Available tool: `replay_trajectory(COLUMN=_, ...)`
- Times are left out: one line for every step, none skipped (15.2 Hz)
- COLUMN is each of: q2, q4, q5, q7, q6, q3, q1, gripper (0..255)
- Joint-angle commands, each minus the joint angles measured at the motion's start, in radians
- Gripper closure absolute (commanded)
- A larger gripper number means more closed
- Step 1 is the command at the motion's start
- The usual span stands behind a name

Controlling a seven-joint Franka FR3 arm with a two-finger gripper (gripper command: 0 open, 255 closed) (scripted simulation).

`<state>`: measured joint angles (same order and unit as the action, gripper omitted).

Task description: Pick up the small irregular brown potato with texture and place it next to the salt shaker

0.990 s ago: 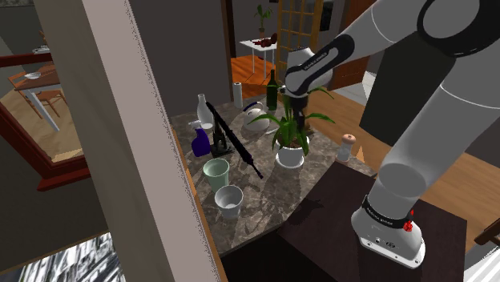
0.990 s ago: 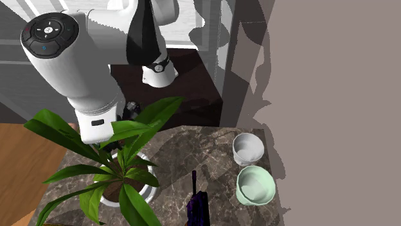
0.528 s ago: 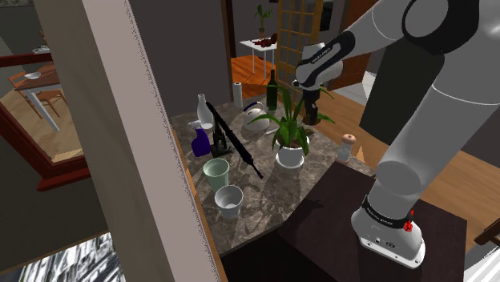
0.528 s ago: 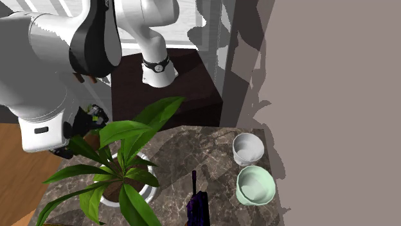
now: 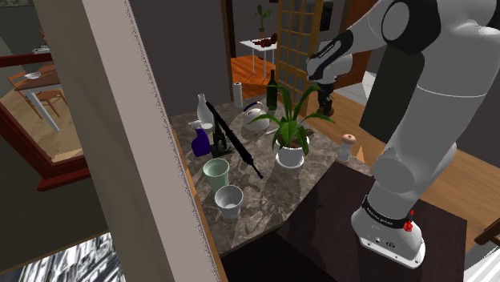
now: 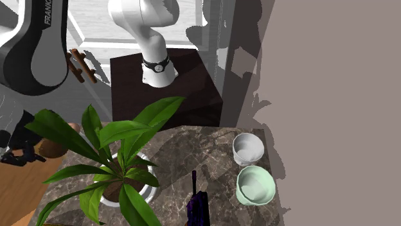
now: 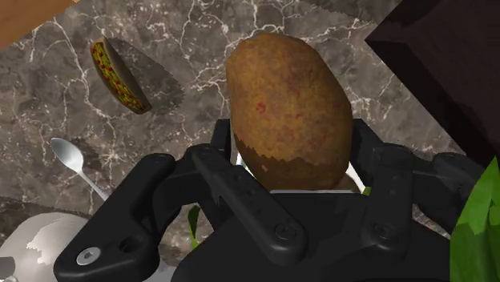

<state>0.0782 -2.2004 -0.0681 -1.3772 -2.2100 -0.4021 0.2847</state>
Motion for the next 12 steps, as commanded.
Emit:
replay_trajectory(q2=0.046, q4=0.044, q5=0.021, q7=-0.055, q6=-0.001, q3=-0.016, q1=0.025, gripper=255)
replay_trajectory(q2=0.068, q4=0.071, q5=0.032, q7=-0.082, q6=0.004, q3=-0.024, q1=0.039, gripper=255)
replay_trajectory(q2=0.091, q4=0.098, q5=0.044, q7=-0.110, q6=0.009, q3=-0.031, q1=0.054, gripper=255)
replay_trajectory(q2=0.114, q4=0.127, q5=0.056, q7=-0.137, q6=0.015, q3=-0.037, q1=0.069, gripper=255)
replay_trajectory(q2=0.139, q4=0.157, q5=0.068, q7=-0.164, q6=0.021, q3=-0.042, q1=0.085, gripper=255)
replay_trajectory(q2=0.164, q4=0.189, q5=0.081, q7=-0.191, q6=0.028, q3=-0.046, q1=0.102, gripper=255)
replay_trajectory(q2=0.181, q4=0.211, q5=0.090, q7=-0.209, q6=0.034, q3=-0.048, q1=0.114, gripper=255)
replay_trajectory(q2=0.189, q4=0.206, q5=0.093, q7=-0.210, q6=0.022, q3=-0.046, q1=0.116, gripper=255)
replay_trajectory(q2=0.197, q4=0.202, q5=0.097, q7=-0.212, q6=0.011, q3=-0.045, q1=0.117, gripper=255)
replay_trajectory(q2=0.205, q4=0.197, q5=0.101, q7=-0.214, q6=-0.001, q3=-0.043, q1=0.118, gripper=255)
replay_trajectory(q2=0.213, q4=0.193, q5=0.105, q7=-0.216, q6=-0.013, q3=-0.042, q1=0.120, gripper=255)
replay_trajectory(q2=0.221, q4=0.189, q5=0.109, q7=-0.218, q6=-0.024, q3=-0.040, q1=0.121, gripper=255)
